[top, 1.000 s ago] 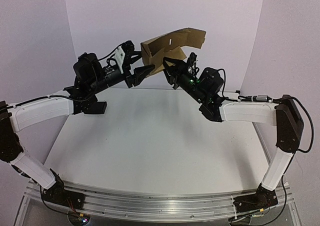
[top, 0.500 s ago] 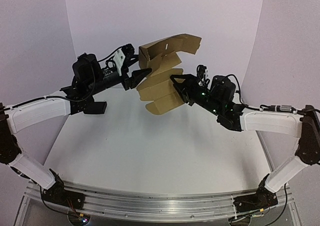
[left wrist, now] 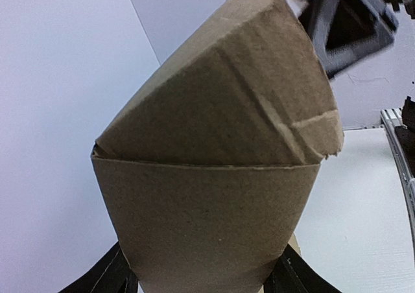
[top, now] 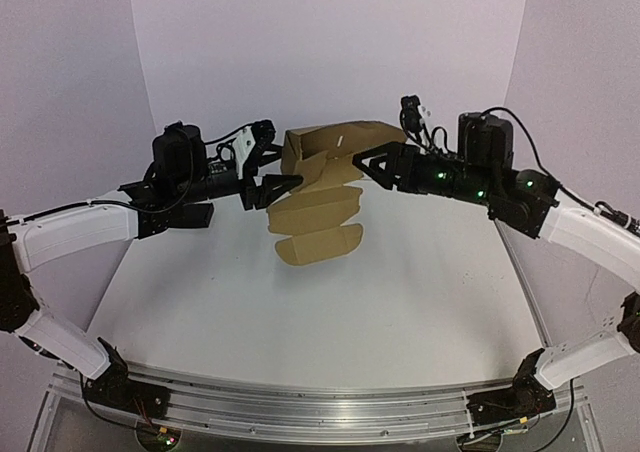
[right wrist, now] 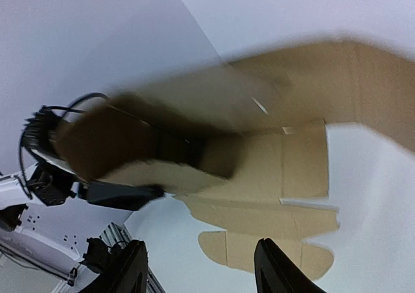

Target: Fold the paper box

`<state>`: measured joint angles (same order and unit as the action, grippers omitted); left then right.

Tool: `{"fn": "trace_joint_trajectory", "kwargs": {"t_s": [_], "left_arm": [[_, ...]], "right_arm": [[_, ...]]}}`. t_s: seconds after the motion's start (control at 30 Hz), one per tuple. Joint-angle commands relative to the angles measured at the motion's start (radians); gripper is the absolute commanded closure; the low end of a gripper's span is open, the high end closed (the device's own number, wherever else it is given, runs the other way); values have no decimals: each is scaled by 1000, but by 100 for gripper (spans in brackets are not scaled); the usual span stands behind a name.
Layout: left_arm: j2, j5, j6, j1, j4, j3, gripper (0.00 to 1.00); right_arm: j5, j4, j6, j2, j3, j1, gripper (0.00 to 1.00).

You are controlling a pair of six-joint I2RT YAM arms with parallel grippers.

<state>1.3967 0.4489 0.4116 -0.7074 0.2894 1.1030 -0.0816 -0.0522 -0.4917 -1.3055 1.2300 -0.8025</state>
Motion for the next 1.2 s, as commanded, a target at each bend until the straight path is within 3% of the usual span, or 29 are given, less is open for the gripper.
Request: {"fn": "trace_joint_trajectory", "kwargs": {"t_s": [0.0,0.3,0.47,0.6,0.83,1.0,1.17], "left_arm": [[-46,97,-13,3,-63,2,56],[-43,237,-16,3,-143,16,56],[-40,334,59,3,-204,20,56],[-20,372,64,3,-213,-3,55],[70,484,-17,8,53,-149,55],[122,513,42,8,104,-158,55],[168,510,-47,8,238,-221,54]], "right_arm": [[-112,-195,321,36,215,-7,41],[-87,-384,704,20,375,-7,27],[-157,-414,673,-58,442,-7,25],[-242,-449,650,-81,386,-6,23],[-283,-458,615,-78,289,-6,27],[-298,-477,602,-101,254,-8,37],[-293,-476,590,-120,193,-19,39]]}}
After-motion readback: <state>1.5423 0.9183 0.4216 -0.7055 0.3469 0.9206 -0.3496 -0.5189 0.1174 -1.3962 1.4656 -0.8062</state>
